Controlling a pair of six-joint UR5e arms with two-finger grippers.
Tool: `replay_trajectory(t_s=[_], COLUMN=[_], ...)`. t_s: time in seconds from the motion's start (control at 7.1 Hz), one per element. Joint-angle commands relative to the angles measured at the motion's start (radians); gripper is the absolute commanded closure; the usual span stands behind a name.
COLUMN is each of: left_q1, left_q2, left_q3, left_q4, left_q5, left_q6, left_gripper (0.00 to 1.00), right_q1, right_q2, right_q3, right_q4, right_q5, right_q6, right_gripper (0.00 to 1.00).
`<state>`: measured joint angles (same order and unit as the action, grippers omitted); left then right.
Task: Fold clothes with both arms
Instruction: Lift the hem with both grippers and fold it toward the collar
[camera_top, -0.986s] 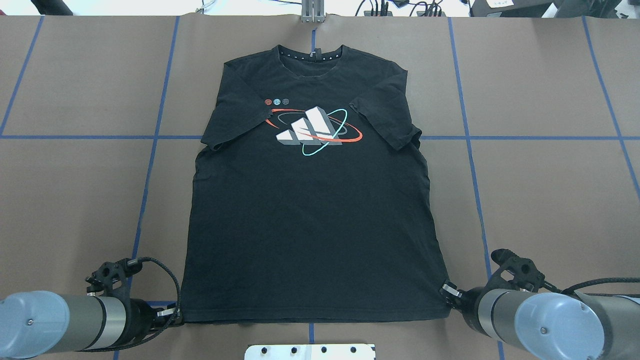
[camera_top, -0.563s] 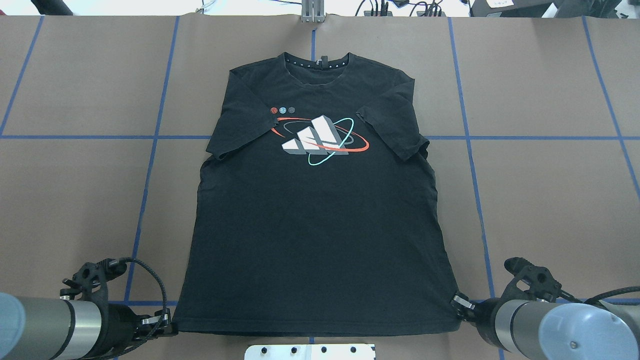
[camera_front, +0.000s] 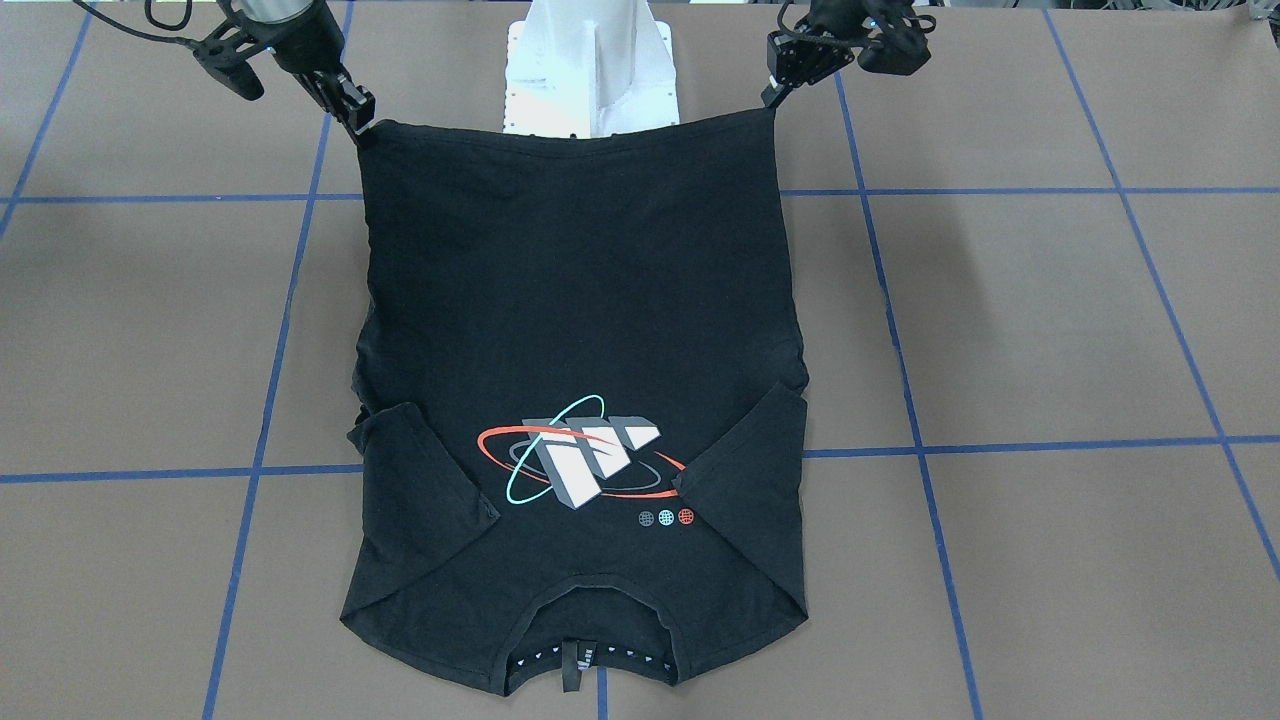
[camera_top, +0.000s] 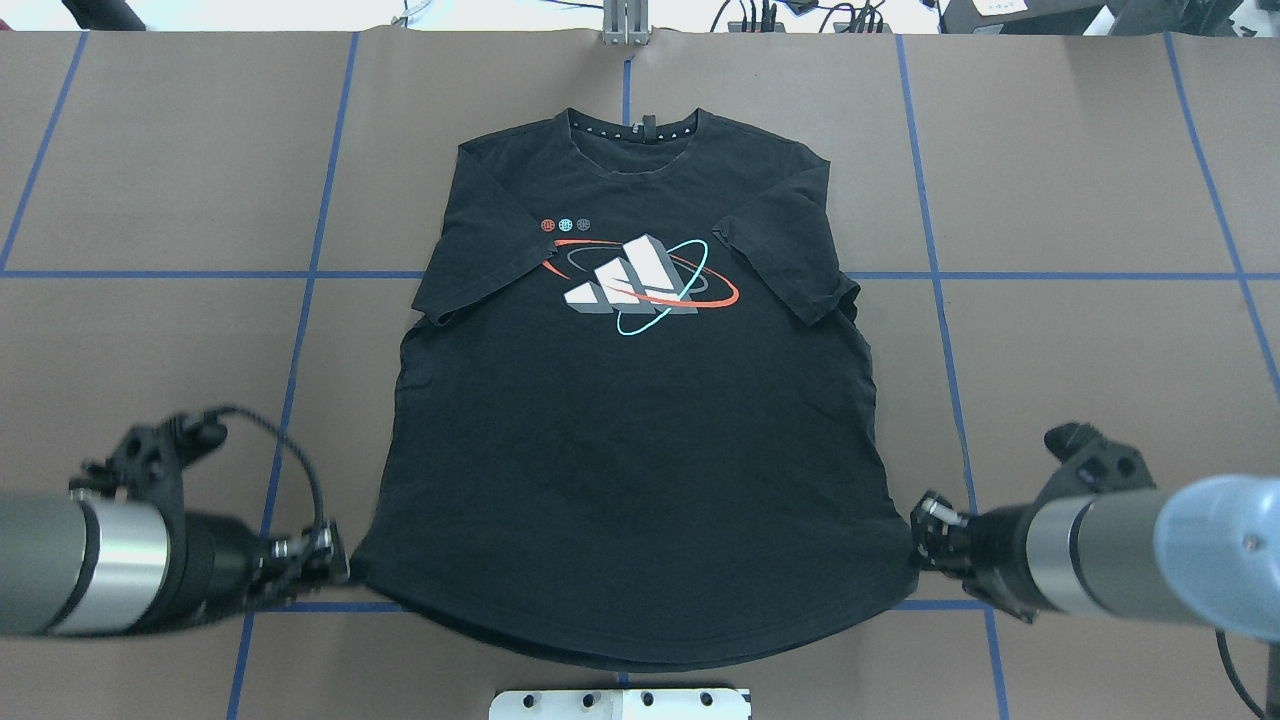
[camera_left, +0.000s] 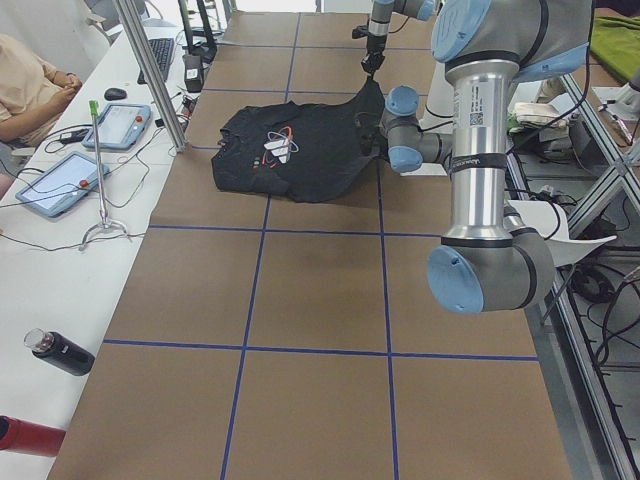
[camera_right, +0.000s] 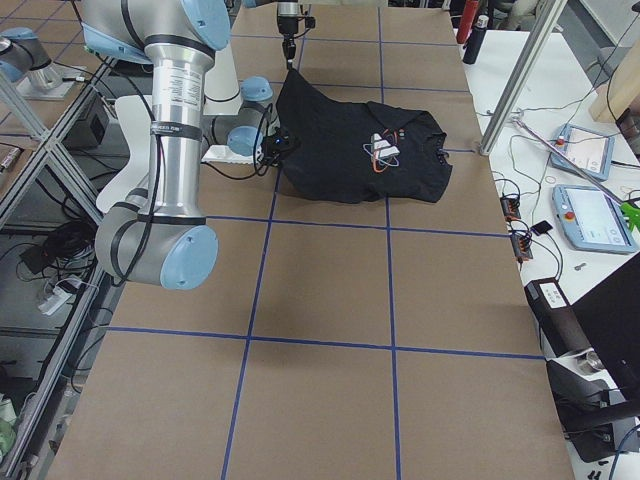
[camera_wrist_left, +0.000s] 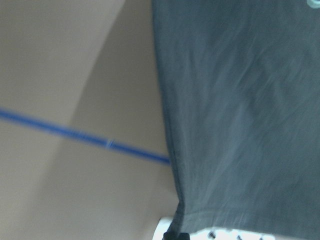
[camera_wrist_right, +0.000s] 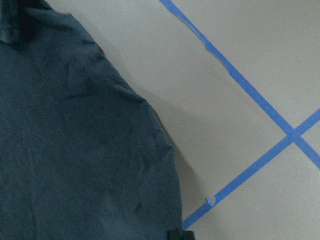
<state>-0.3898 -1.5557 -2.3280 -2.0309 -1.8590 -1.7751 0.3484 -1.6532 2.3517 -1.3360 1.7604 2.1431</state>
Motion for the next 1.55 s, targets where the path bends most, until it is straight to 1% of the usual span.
replay_trajectory(t_s=[0.0,0.14,0.28,0.42,0.56,0.85,0.99,1.13,1.27,1.41], left_q1=[-0.270,-0.325,-0.377,-0.424,-0.478,-0.514,-0.515,-0.515,-0.515,-0.515], left_q2=[-0.230,-0.306,-0.360,-0.404,-0.428,-0.486,-0.495,-0.503,-0.536,-0.572], left_q3=[0.141,0.261,0.347,0.407,0.462,0.589,0.651,0.714,0.796,0.870], left_q4=[0.180,0.185,0.173,0.170,0.169,0.106,0.042,-0.012,-0.059,-0.098], left_q5=[-0.138,-0.169,-0.172,-0.175,-0.177,-0.175,-0.172,-0.169,-0.166,-0.164], left_q6=[0.228,0.335,0.351,0.380,0.451,0.467,0.467,0.467,0.465,0.464], left_gripper=[1.00,1.00,1.00,1.00,1.00,1.00,1.00,1.00,1.00,1.00], right_q1=[0.276,0.372,0.439,0.478,0.530,0.566,0.567,0.569,0.569,0.567], right_q2=[0.195,0.314,0.429,0.523,0.580,0.650,0.688,0.722,0.746,0.789], right_q3=[-0.145,-0.214,-0.276,-0.392,-0.498,-0.657,-0.748,-0.867,-0.991,-1.076], right_q4=[-0.052,-0.160,-0.272,-0.322,-0.319,-0.313,-0.293,-0.176,-0.049,0.004], right_q5=[0.204,0.276,0.289,0.281,0.281,0.274,0.260,0.239,0.231,0.202], right_q6=[-0.046,-0.093,-0.139,-0.210,-0.274,-0.376,-0.408,-0.408,-0.410,-0.410], right_gripper=[1.00,1.00,1.00,1.00,1.00,1.00,1.00,1.00,1.00,1.00])
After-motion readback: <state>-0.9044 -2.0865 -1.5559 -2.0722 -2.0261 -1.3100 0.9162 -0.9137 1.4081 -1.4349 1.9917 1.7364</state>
